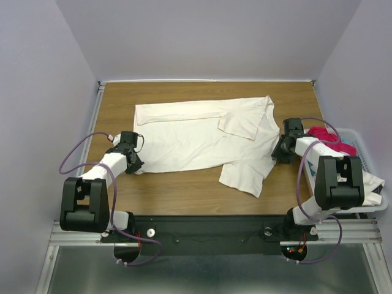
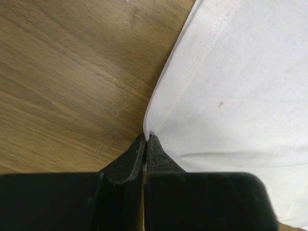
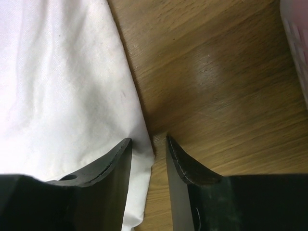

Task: Fold and stack the t-shirts
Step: Fold the tshirt

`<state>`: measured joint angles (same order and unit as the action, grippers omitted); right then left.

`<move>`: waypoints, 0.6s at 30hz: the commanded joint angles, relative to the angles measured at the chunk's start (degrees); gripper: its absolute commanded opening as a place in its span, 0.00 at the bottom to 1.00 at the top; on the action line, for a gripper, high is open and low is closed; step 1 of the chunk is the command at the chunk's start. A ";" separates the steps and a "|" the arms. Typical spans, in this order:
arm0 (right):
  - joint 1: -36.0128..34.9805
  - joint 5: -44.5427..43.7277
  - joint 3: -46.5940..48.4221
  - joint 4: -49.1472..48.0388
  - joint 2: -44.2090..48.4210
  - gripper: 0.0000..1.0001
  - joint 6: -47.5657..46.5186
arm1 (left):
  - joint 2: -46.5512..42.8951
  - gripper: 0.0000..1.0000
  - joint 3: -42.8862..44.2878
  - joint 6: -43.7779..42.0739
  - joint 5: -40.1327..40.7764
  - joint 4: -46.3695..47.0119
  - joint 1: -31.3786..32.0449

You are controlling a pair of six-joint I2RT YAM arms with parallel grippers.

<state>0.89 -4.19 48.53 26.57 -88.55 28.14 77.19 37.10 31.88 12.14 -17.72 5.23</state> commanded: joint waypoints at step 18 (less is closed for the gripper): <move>0.17 2.17 -1.34 1.03 1.19 0.07 1.92 | -3.44 0.00 -1.51 0.20 0.25 -0.65 -0.49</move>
<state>1.06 -2.39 47.92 25.36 -88.07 29.65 76.01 36.32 31.90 11.84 -17.43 5.15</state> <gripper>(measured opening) 0.135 0.106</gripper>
